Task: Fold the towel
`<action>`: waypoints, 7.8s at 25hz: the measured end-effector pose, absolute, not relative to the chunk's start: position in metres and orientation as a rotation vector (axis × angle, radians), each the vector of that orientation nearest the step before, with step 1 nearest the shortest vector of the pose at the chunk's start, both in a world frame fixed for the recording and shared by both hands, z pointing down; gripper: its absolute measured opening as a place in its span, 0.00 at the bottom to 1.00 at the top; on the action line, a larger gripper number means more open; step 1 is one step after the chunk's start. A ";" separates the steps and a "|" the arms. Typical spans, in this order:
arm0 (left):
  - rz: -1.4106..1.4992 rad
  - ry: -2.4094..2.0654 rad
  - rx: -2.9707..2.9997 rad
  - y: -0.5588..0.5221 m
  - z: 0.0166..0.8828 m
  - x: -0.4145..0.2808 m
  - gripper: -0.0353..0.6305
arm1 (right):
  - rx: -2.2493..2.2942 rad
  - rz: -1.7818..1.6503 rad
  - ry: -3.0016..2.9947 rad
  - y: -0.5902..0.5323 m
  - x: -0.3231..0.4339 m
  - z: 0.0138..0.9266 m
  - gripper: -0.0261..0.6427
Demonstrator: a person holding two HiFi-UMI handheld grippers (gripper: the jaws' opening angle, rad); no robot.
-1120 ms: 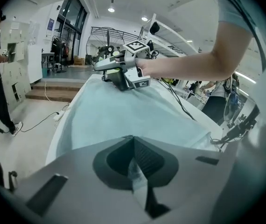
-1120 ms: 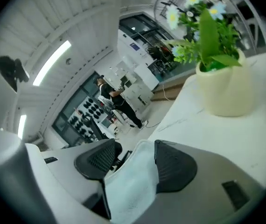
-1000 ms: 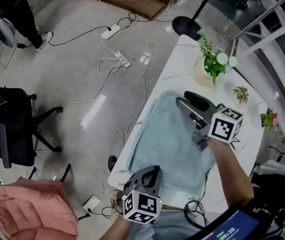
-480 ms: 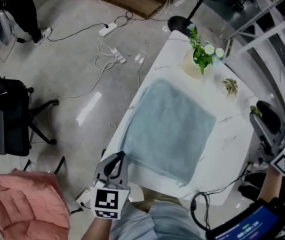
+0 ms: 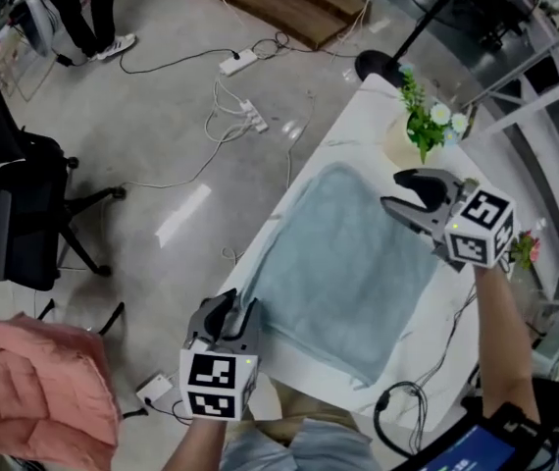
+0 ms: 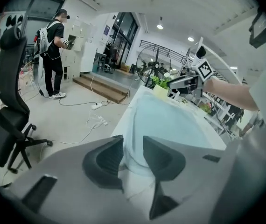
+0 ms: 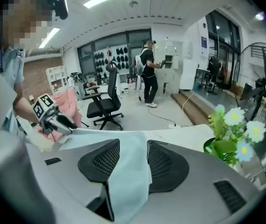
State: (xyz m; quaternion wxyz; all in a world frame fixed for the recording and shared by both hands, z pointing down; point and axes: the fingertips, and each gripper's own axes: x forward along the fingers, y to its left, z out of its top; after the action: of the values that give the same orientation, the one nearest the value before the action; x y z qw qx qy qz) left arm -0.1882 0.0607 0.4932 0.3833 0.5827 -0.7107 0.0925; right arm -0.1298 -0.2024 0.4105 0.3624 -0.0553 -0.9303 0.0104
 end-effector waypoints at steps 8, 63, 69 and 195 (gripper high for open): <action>0.329 -1.827 1.441 0.059 0.506 -0.190 0.12 | -0.181 0.190 -2.415 -0.229 -0.183 0.473 0.35; 0.363 -1.391 2.171 0.028 0.371 -0.040 0.29 | 0.462 0.405 -2.356 -0.206 0.057 0.416 0.34; 0.371 -1.322 2.201 0.011 0.403 0.079 0.23 | 0.301 0.596 -2.376 -0.211 0.061 0.471 0.33; 0.162 -0.697 2.085 -0.011 0.397 -0.022 0.21 | 1.136 0.818 -2.094 -0.096 0.077 0.387 0.09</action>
State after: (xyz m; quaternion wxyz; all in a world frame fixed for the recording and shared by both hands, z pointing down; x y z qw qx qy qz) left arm -0.0220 -0.0115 0.3966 0.4517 0.8439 -0.2819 0.0657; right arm 0.0769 -0.0959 0.3870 0.3063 0.4293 -0.7914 0.3091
